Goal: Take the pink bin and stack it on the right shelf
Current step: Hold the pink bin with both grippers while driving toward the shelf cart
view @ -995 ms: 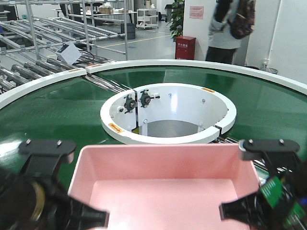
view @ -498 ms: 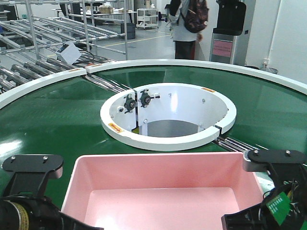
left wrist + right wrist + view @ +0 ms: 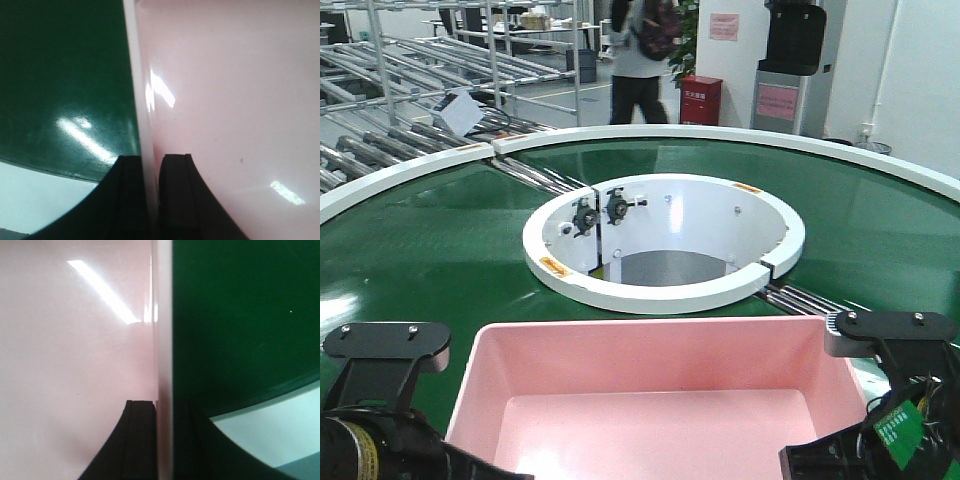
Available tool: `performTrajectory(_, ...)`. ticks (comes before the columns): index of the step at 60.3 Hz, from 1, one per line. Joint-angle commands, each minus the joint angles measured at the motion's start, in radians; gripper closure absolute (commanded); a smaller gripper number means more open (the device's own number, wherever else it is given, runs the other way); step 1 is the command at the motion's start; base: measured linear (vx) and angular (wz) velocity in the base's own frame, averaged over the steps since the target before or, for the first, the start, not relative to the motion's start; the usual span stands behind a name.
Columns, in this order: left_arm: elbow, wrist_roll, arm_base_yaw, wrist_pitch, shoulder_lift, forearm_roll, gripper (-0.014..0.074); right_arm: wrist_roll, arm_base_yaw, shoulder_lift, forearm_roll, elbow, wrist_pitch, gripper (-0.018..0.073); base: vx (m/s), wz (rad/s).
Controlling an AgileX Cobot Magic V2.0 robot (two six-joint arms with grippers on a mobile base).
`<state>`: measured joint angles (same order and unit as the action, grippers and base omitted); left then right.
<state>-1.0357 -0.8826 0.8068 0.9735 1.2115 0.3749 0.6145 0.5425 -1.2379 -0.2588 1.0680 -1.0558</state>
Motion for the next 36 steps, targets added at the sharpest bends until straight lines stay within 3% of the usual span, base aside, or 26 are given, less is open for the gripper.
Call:
performTrajectory(1,-0.025,-0.004,0.002,-0.025,-0.033,0.053,0.0555,-0.004,-0.005,0.031,-0.084,0.025,0.015,0.0568,-0.05,-0.15)
performTrajectory(36,-0.025,-0.004,0.002,-0.025,-0.033,0.053,0.0555,-0.004,-0.005,0.029,-0.084,0.025,0.014,0.0568,-0.15,-0.44)
